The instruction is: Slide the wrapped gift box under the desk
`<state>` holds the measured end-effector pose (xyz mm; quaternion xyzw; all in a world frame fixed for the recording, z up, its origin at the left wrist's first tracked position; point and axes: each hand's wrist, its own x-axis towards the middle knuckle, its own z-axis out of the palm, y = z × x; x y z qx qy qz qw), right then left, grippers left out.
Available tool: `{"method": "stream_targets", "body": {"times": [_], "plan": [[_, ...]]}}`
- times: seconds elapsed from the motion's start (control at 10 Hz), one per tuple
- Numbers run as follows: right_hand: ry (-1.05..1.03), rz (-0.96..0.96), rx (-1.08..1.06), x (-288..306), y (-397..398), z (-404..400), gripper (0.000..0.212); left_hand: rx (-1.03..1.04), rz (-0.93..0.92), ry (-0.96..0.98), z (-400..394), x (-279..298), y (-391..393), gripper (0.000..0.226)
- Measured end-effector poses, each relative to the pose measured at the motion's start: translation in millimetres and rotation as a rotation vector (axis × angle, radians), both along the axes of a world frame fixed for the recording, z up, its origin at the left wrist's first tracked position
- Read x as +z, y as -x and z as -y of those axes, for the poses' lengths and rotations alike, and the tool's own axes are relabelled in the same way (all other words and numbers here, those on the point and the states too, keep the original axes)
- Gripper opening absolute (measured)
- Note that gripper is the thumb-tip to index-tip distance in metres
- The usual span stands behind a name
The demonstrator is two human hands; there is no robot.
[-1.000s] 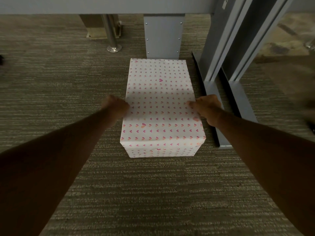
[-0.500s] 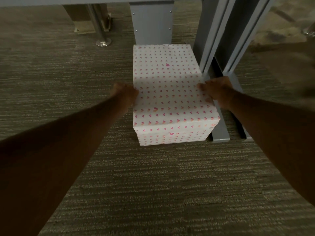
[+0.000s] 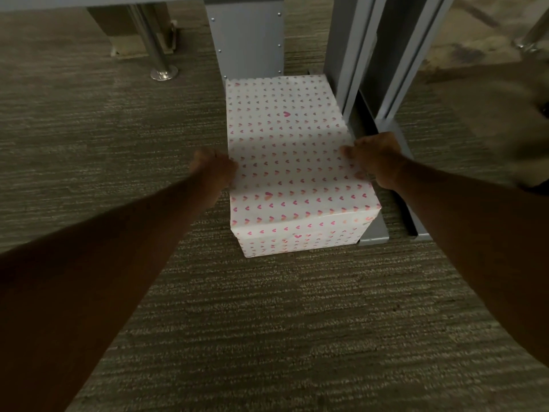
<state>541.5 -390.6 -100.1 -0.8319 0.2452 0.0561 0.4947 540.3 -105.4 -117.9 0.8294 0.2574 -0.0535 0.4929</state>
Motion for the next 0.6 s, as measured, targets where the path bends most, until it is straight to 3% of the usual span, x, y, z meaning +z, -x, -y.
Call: {"method": "stream_targets", "body": {"times": [0.4, 0.6], "plan": [[0.060, 0.026, 0.022, -9, 3, 6, 0.037, -0.005, -0.035, 0.000, -2, 4, 3, 0.040], [0.306, 0.166, 0.102, -13, 16, -2, 0.068, -0.162, 0.111, -0.173, 14, 14, 30, 0.055]]}}
